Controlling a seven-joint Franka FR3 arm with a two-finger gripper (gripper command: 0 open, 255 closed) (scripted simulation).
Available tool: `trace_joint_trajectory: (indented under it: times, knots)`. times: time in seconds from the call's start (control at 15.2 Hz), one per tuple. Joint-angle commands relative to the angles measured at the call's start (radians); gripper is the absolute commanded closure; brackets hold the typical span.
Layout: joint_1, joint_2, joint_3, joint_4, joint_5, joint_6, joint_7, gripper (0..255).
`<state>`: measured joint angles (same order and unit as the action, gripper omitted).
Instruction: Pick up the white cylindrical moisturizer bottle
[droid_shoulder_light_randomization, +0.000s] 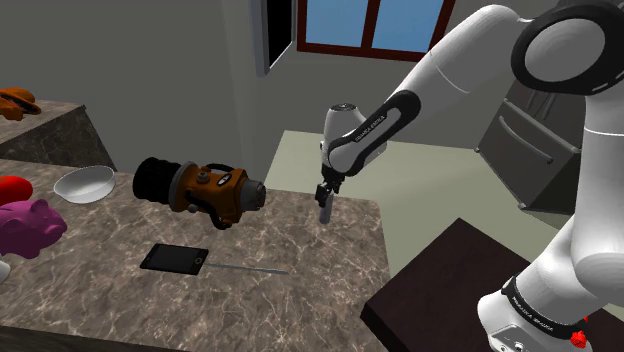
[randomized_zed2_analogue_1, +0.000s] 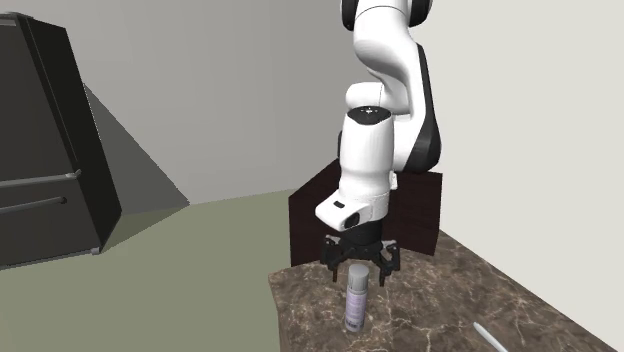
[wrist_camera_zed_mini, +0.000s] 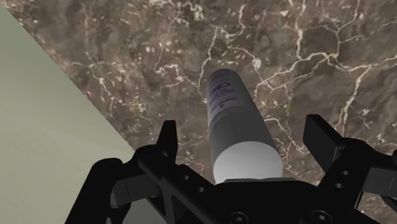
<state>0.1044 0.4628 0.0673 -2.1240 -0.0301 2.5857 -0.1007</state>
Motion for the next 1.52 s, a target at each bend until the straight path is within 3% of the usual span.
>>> trace_joint_trajectory:
  times: [0.0,0.07,0.66,1.45]
  knots:
    - [0.000,0.007,-0.001,-0.001,-0.001,0.008,0.000,0]
    - [0.000,0.006,-0.001,-0.003,-0.001,0.009,0.000,255]
    - [0.000,0.007,-0.001,-0.001,-0.001,0.008,0.000,255]
    - [-0.007,-0.126,0.008,-0.005,0.013,-0.120,-0.008,255]
